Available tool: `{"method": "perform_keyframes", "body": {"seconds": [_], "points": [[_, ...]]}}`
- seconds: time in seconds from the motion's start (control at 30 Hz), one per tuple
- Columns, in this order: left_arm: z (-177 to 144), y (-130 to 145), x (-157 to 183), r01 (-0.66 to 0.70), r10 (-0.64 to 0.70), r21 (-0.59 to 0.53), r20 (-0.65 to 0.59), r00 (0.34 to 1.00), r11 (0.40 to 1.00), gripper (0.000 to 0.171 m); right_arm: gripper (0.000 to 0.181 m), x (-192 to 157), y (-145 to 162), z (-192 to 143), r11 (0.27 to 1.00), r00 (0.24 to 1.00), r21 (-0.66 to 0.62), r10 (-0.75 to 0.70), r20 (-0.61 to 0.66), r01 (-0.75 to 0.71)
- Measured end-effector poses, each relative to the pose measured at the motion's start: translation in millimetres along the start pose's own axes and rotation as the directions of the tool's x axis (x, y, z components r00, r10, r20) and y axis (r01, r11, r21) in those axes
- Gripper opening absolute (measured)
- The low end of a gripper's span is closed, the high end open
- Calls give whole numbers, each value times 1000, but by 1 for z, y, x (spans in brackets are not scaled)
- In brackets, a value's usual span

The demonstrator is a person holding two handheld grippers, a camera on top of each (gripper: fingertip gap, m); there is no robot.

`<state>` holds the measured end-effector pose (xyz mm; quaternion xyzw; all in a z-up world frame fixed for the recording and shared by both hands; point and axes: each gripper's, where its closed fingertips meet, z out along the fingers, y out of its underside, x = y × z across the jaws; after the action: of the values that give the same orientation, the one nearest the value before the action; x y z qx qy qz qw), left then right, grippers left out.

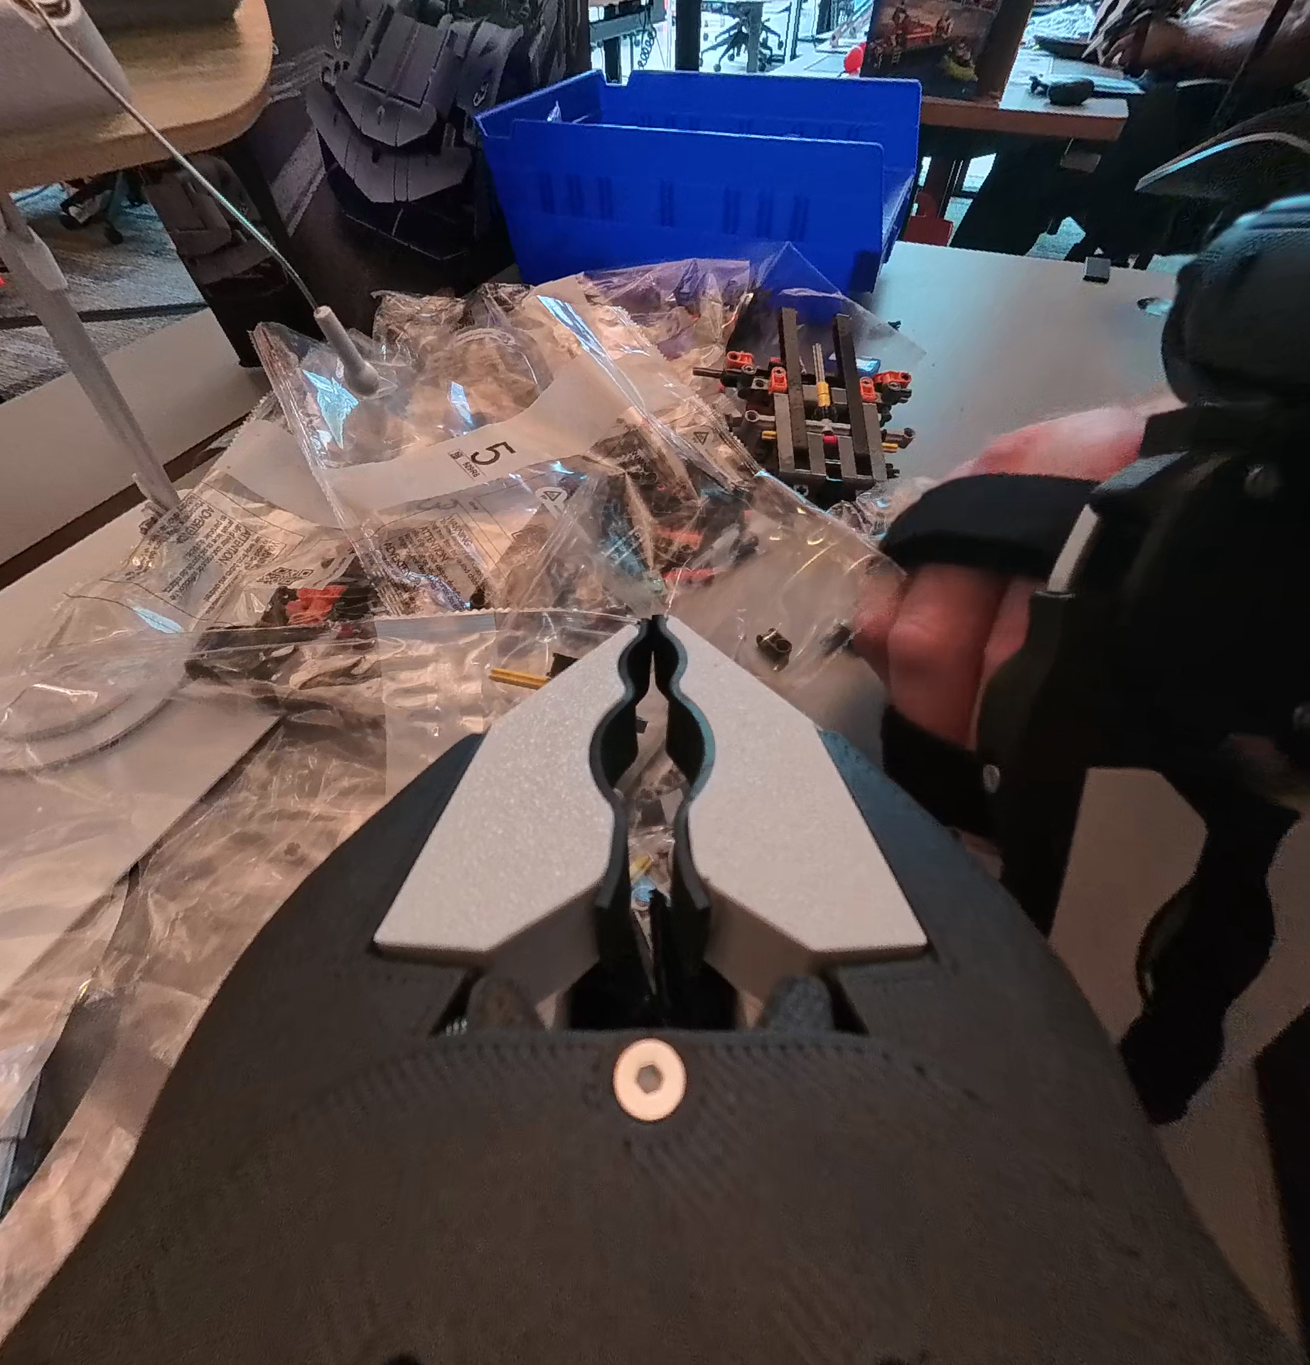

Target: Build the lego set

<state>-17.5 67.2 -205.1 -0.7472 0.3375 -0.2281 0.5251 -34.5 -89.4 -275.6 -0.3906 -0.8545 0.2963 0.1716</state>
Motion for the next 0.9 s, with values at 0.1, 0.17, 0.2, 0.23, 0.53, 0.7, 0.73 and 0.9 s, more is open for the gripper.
{"method": "perform_keyframes", "body": {"seconds": [0.1,0.17,0.2,0.23,0.53,0.7,0.73,0.9], "points": [[0,0,0,0,0,0,0,1000,1000,0,0,2,1,1,1000,1000,-7,2,-12,-2],[0,0,0,-1,1,0,-1,1000,1000,0,0,3,2,-1,1000,1000,-5,8,-13,-8],[0,0,0,-1,1,0,-1,1000,1000,0,0,4,2,-2,1000,1000,-2,13,-12,-13],[0,0,0,-1,1,0,-1,1000,1000,0,0,4,1,-3,1000,1000,3,15,-14,-15],[0,0,0,-1,1,0,-1,1000,1000,0,12,-7,-4,0,999,998,22,27,57,-28],[0,0,0,-2,2,-1,-2,1000,1000,0,14,-9,-4,3,1000,998,8,29,61,-30],[0,0,0,-2,2,-1,-2,1000,1000,0,14,-9,-4,3,1000,998,7,29,60,-29],[0,0,0,-3,3,-1,1,1000,1000,0,14,-4,-2,2,999,999,-5,35,31,-35]]}}
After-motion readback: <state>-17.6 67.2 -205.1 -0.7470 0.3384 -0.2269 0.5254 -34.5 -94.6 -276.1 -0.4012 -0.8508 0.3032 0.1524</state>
